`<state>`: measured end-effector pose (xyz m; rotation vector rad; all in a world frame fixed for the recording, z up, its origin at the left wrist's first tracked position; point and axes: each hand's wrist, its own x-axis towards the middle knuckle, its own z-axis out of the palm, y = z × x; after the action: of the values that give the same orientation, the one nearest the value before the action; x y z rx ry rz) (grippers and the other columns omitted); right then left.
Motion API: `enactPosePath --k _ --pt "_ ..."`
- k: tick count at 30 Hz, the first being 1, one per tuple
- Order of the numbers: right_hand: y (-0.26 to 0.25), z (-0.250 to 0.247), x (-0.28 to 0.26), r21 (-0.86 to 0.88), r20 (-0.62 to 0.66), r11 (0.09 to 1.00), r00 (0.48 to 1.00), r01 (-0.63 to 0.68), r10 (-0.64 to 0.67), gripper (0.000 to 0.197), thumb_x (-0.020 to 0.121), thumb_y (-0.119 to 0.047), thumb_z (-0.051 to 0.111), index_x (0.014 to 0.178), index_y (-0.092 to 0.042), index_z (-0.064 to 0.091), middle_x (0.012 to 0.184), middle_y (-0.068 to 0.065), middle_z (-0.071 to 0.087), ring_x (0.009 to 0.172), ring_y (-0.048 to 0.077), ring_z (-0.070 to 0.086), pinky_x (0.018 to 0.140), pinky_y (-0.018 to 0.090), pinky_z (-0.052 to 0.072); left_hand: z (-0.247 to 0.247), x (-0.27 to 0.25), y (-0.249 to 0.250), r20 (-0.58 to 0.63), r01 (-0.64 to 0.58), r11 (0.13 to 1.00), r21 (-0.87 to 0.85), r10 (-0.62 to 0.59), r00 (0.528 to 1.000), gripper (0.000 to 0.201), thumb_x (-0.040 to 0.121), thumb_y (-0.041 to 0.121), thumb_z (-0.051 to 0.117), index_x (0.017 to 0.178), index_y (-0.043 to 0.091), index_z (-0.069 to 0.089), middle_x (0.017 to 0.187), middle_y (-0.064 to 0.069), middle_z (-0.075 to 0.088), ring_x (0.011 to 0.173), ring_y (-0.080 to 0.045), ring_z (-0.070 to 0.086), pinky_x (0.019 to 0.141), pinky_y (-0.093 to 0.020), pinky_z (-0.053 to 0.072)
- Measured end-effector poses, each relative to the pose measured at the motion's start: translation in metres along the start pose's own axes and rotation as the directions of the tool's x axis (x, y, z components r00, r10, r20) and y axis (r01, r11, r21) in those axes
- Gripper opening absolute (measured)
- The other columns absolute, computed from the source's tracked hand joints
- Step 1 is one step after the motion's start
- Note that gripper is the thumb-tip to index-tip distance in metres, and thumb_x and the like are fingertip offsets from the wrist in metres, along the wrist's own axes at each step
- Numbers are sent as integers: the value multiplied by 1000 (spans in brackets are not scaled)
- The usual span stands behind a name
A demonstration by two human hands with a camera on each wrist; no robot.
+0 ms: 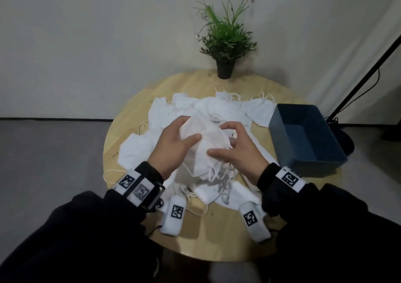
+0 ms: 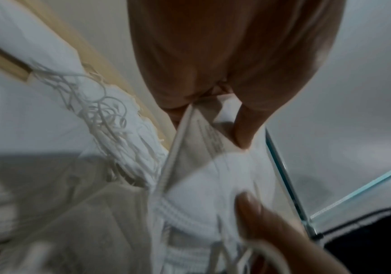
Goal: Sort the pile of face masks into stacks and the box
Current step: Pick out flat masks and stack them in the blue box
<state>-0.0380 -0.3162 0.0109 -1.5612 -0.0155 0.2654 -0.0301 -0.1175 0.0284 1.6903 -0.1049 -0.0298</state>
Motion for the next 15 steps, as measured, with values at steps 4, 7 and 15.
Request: enactPosePath --k 4,7,15 --pt "-1 -4 -3 -126 106 990 991 -69 82 6 91 -4 74 87 -2 70 68 0 69 57 8 62 56 17 46 -17 4 4 24 78 996 -40 -77 997 35 90 1 75 122 10 63 108 -17 77 98 -37 75 91 -57 59" --pt "-1 -8 -1 -165 35 982 995 -91 98 23 92 -6 69 71 -1 66 66 9 49 59 12 46 59 22 38 -32 11 -1 -17 63 998 11 -63 998 35 92 1 72 125 10 66 117 -9 76 107 -29 74 95 -52 59" --pt "-18 -8 -3 485 45 855 982 -181 182 22 96 -15 53 75 -13 49 60 5 34 55 23 41 67 34 53 -42 8 -5 148 42 988 152 -65 987 61 93 16 69 139 51 49 143 4 59 133 -23 56 113 -51 45"
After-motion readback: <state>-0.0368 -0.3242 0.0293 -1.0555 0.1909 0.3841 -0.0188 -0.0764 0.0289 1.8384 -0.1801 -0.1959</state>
